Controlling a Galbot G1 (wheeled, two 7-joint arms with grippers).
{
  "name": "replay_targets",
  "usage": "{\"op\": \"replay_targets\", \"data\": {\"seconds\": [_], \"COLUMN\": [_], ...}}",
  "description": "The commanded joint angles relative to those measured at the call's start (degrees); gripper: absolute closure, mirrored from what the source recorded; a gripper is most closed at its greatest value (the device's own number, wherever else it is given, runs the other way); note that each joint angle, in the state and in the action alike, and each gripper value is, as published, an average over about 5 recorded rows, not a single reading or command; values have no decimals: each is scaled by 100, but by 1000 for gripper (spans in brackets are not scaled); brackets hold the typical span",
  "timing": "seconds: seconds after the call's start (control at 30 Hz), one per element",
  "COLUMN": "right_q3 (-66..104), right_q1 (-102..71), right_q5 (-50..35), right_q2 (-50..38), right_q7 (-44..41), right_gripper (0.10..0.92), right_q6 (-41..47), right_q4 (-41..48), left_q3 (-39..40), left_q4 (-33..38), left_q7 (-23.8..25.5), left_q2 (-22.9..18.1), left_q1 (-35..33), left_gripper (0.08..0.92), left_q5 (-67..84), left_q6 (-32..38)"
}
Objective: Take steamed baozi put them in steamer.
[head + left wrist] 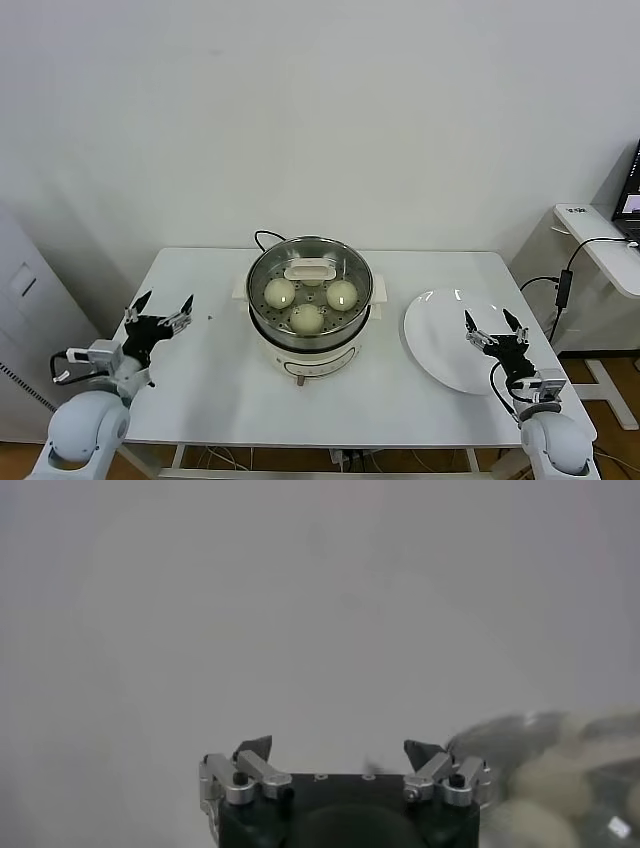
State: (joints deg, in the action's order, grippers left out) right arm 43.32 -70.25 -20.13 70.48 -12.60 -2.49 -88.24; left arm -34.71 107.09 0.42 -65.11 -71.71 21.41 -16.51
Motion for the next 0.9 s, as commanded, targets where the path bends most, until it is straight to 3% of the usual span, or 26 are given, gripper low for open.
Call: {"op": "replay_targets", "data": {"seconds": [0.03,0.3,0.9], "right_q3": [-56,-123,-156], "right_q1": [-11,18,56], "right_q5": [132,138,440], "right_q2": [-31,19,99], "right_q7": [53,34,169], "right_gripper": [203,203,203], "right_q6": [151,134,114], "right_q4": [-15,9,54], "left_q3": [-210,-131,-97], "left_q4": [-740,-543,-511], "left_q7": [-137,-98,-87], "left_q2": [-199,-391,-408], "left_q1": [-156,-151,-129], "left_gripper": [177,177,177], "left_q5": [-72,-176,-51], "left_q6": [214,127,74]}}
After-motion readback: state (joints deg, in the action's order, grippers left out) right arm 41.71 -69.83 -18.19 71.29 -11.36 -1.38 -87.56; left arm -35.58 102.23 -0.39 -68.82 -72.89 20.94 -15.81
